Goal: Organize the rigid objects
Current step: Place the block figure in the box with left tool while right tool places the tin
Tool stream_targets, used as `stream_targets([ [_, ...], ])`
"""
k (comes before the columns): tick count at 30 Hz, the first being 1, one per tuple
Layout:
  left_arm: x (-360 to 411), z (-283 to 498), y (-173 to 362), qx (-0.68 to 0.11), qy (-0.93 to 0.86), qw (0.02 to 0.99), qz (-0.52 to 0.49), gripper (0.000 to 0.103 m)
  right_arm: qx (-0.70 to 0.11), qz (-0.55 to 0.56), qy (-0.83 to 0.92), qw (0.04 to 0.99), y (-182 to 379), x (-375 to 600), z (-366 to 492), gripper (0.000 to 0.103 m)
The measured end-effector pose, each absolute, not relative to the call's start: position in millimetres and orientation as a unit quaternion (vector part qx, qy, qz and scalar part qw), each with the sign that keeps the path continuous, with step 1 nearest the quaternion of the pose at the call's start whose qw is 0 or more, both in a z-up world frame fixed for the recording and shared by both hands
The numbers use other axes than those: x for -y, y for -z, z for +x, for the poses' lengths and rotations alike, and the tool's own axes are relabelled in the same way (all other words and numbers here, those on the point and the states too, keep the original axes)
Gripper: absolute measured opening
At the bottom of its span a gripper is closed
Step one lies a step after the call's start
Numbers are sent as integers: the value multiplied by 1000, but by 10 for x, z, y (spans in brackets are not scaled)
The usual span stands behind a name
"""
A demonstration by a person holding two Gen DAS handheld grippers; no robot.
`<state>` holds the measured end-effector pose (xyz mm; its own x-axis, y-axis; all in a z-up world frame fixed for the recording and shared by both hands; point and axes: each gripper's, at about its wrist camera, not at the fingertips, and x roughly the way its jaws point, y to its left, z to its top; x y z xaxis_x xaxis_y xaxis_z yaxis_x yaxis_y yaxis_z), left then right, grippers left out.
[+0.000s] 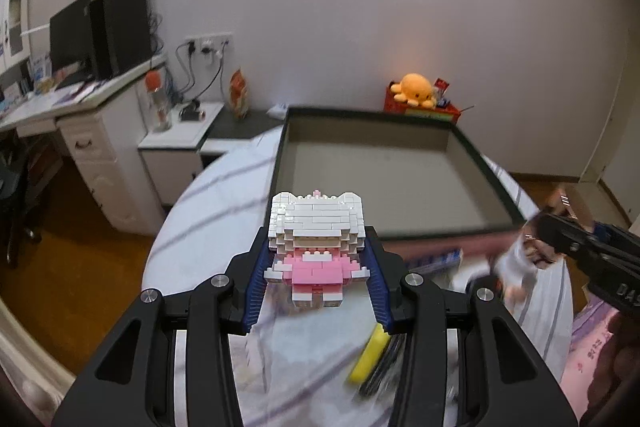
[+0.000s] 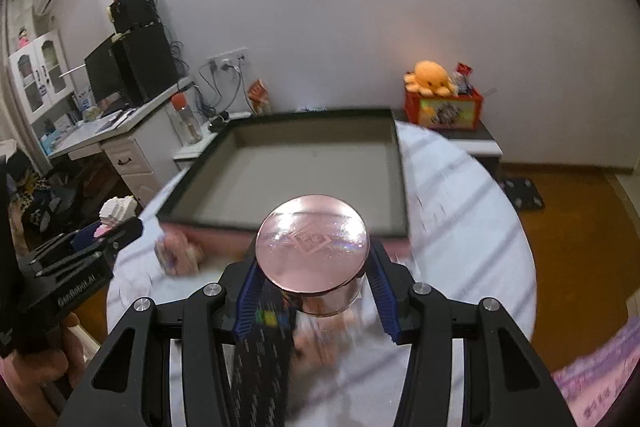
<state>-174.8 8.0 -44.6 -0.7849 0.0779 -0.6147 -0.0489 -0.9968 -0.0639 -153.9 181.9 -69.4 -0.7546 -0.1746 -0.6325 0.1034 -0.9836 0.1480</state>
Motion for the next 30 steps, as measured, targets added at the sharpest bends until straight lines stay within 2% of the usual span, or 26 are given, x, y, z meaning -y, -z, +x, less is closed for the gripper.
stream_targets([
  [4,-218,-2077,414,22,-946,39,-322,44,49,346,934,78,703,-1751,-1949,50],
  [11,-335,-2681,658,17,-937,48,-346,44,45,401,912,70,1051,-1738,-2537,50],
  [21,-435,-3062,1056,8,-919,45,-392,45,15,445,894,50,1348,-1656,-2779,51],
  [22,-432,-3074,1084,6,-918,41,-395,45,13,443,895,48,1335,-1651,-2771,54],
  [23,-441,-3069,1098,4,-917,38,-397,51,11,441,896,46,1315,-1638,-2767,68],
  [25,-399,-3070,1102,6,-917,28,-398,61,5,438,898,36,1284,-1643,-2749,77],
  [27,-334,-3026,1055,12,-920,18,-392,82,9,435,900,36,1244,-1667,-2723,79],
  [30,-268,-2936,939,9,-927,4,-376,94,15,427,903,35,1149,-1713,-2671,82],
])
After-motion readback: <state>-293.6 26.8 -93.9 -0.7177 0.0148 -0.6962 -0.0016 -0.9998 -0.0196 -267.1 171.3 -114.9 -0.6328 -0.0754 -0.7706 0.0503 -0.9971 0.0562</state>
